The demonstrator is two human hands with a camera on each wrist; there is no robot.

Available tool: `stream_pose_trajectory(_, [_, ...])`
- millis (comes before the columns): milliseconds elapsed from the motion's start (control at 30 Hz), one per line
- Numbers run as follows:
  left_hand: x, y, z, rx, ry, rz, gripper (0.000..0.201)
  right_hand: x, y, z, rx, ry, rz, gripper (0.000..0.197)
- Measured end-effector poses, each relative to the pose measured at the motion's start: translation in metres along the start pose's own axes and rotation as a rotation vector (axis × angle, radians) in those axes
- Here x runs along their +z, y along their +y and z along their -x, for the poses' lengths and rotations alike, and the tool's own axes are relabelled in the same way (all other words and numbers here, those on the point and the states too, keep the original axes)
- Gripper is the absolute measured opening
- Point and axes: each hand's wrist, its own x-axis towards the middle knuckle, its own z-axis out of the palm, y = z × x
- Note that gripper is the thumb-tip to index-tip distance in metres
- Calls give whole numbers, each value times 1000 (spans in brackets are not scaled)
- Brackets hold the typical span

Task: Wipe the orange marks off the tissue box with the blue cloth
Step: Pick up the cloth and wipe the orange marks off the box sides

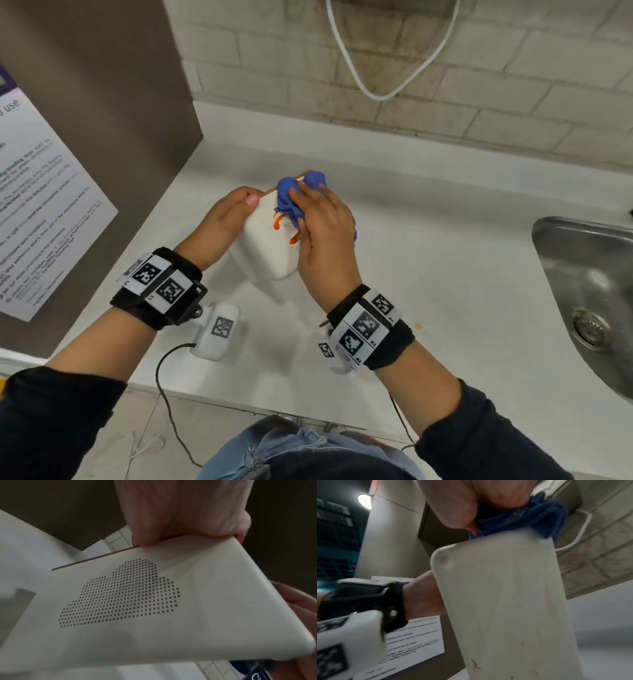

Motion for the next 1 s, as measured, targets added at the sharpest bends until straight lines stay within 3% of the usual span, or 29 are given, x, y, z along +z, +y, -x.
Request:
stream_pose_trajectory(200, [-11, -2, -10, -63, -7, 55, 52, 8, -10, -10, -222, -204, 84, 44])
stream_pose_trajectory(333, [-13, 2, -16, -88, -34, 90, 35, 3, -1, -7, -323, -343, 40, 43])
stream_pose_trajectory(433, [-20, 1, -16, -113, -15, 68, 52, -4, -2, -9, -410, -449, -5, 45])
stream_pose_trajectory(567, [-21, 2, -13, -90, -70, 26, 62, -21, -2, -7, -410, -557, -67, 44])
stream_pose_trajectory(733, [-21, -2, -12, -50, -83, -2, 43, -50, 17, 7, -351, -642, 42, 39])
stream_pose_trajectory(800, [-22, -4, -12, -48, -82, 7, 44, -64, 34, 16, -283, -609, 103, 39])
stream_pose_trajectory(867, [-19, -2, -12, -30, -86, -2, 40, -78, 43, 20, -158, -450, 72, 37])
stream_pose_trajectory(1000, [-10, 0, -8, 4, -119, -42, 37, -93, 42, 16, 176, -92, -287, 25])
